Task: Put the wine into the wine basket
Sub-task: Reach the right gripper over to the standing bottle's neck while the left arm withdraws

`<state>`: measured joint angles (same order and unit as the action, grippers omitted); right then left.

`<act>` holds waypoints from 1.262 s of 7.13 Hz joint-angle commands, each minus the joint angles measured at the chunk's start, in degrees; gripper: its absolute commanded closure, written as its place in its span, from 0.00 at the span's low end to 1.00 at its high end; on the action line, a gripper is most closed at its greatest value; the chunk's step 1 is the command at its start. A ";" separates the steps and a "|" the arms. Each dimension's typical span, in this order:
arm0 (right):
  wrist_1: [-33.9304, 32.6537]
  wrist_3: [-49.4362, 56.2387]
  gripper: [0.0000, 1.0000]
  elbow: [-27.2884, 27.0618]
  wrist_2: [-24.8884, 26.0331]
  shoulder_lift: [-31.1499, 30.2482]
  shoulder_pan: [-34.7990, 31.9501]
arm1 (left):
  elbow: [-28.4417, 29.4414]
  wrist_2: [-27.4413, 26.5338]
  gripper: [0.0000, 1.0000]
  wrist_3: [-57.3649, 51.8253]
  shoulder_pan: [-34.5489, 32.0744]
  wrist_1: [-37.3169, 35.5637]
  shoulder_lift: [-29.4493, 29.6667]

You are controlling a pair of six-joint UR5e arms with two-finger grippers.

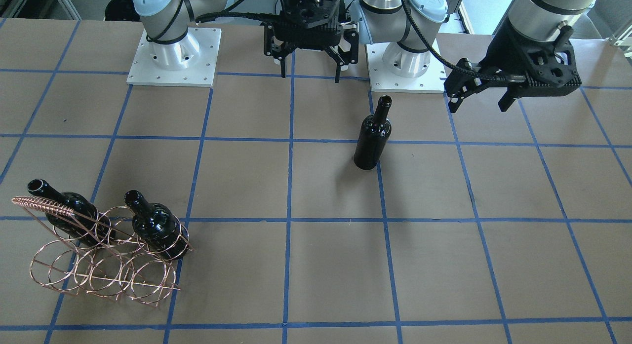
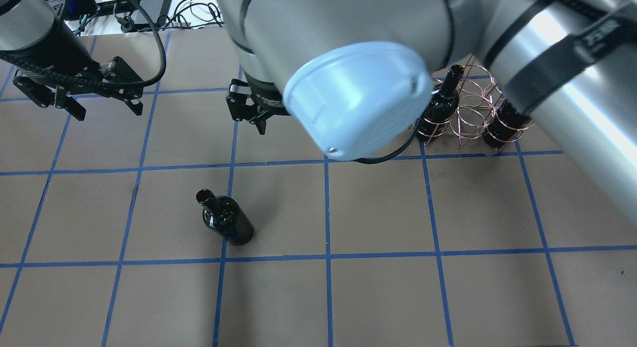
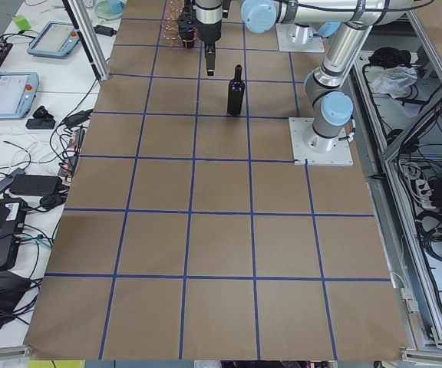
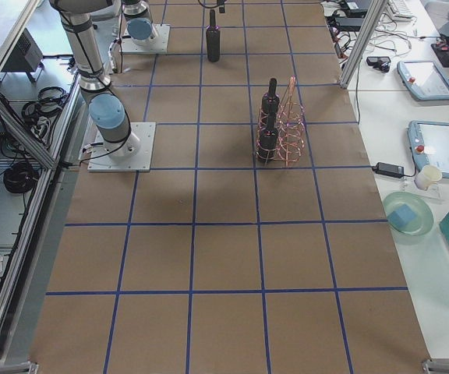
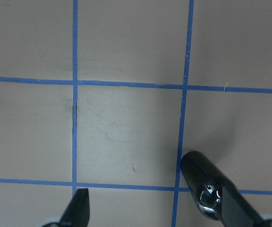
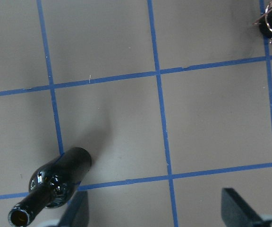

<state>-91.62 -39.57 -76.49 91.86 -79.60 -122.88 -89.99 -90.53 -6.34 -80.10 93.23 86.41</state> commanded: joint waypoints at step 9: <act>-11.39 -8.34 0.00 0.83 0.16 13.15 -11.77 | -0.97 -2.20 0.00 -3.75 8.73 -2.96 0.60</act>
<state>-103.00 -48.44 -74.85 91.87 -67.00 -134.43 -90.85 -92.40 -8.43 -72.77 90.09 87.15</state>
